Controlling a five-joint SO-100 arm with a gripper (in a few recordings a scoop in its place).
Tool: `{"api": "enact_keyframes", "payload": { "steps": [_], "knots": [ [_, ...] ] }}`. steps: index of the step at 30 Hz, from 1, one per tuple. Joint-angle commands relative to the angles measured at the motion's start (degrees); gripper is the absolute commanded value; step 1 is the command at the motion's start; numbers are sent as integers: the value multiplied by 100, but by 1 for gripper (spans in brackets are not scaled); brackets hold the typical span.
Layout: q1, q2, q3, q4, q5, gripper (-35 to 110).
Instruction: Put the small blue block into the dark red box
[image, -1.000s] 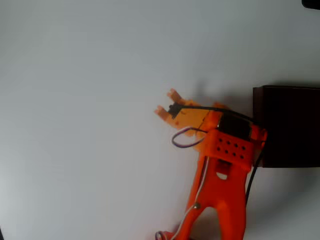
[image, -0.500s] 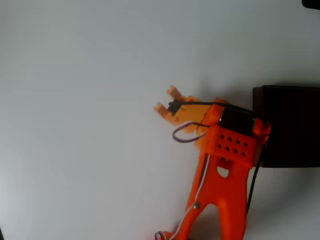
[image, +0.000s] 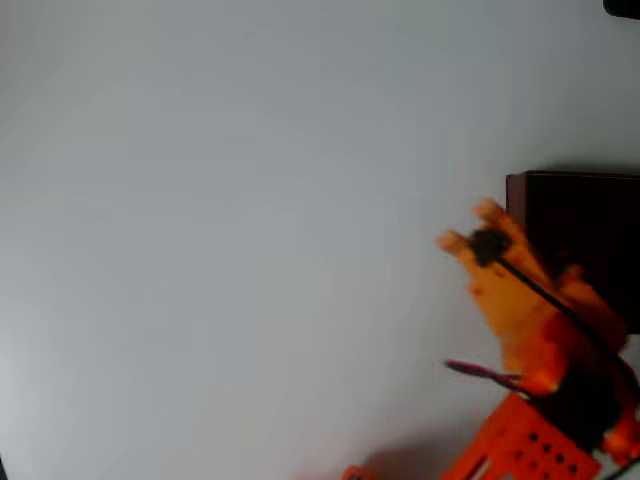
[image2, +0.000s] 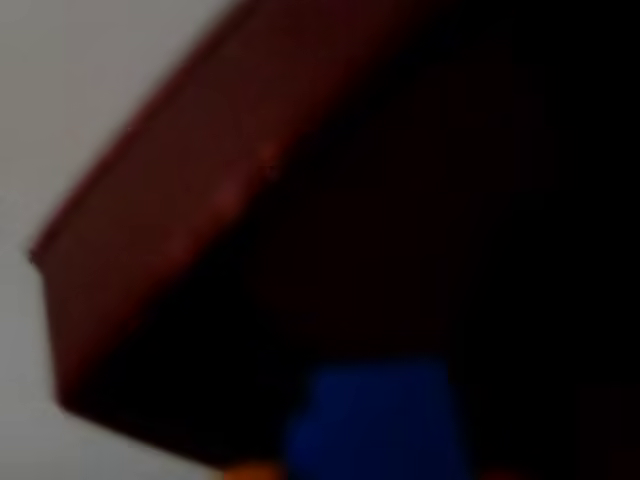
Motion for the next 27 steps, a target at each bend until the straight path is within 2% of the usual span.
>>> {"api": "enact_keyframes", "payload": {
  "steps": [1, 7, 12, 16, 21, 27],
  "knots": [
    [378, 18, 62, -352, -97, 0],
    [413, -949, -35, -1107, -176, 0],
    [378, -1881, -475, -1266, -299, 21],
    [369, -2171, -615, -1116, -396, 22],
    [114, -1178, -264, -615, -483, 22],
    [-571, 1538, 1213, -369, -272, 23]
  ]
}}
